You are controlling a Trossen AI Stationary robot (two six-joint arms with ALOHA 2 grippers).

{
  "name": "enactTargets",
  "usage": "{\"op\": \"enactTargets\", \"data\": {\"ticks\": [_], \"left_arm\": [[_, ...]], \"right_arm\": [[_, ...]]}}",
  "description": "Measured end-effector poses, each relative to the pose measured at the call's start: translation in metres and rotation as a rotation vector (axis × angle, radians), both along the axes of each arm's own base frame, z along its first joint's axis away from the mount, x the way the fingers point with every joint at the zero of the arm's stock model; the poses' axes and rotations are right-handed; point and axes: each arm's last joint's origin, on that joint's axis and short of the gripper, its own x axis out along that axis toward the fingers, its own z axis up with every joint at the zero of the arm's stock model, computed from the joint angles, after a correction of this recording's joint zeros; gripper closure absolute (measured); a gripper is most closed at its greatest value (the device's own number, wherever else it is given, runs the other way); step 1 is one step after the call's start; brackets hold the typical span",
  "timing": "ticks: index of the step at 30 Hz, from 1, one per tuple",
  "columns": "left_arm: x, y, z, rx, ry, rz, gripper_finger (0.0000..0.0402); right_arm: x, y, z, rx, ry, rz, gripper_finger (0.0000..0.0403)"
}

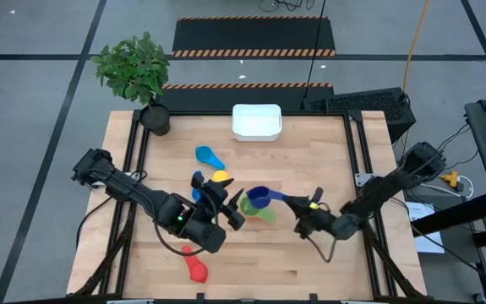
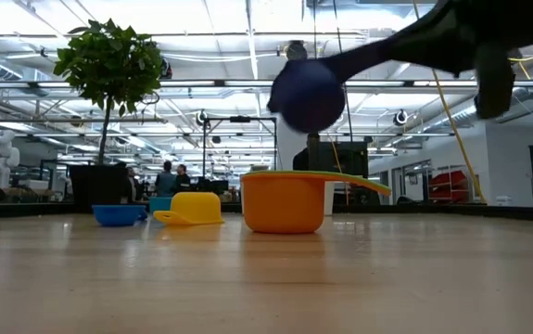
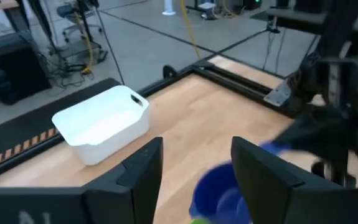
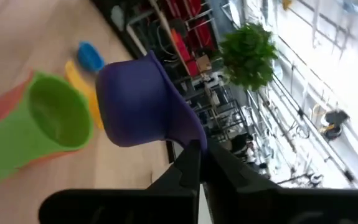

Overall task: Nest measuring cups in basket
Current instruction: Stack the dark blue measuring cup on top of the green measuring cup

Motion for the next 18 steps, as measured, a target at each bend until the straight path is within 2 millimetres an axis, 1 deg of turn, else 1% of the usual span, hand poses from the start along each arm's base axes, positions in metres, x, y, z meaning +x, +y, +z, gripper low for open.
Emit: {"op": "enactTargets", "data": {"ticks": [5, 7, 10, 13, 18], "left_arm": [[0.004, 0.002, -0.005, 0.004, 0.011, 0.01, 0.0219], [0.004, 0.001, -0.006, 0.004, 0.019, 0.006, 0.022], [0.004, 0.0, -0.006, 0.001, 0.02, 0.003, 0.022], [0.003, -0.002, -0.007, -0.015, 0.032, -0.016, 0.022], [0.001, -0.006, -0.007, -0.023, 0.03, -0.03, 0.022]], "right_arm": [[0.025, 0.018, -0.017, -0.129, 0.099, -0.001, 0.0403], [0.033, 0.023, -0.021, -0.156, 0.118, -0.01, 0.0403], [0.039, 0.027, -0.026, -0.156, 0.107, -0.014, 0.0403], [0.042, 0.025, -0.029, -0.165, 0.111, -0.024, 0.0403], [0.044, 0.022, -0.029, -0.17, 0.113, -0.037, 0.0403]]}}
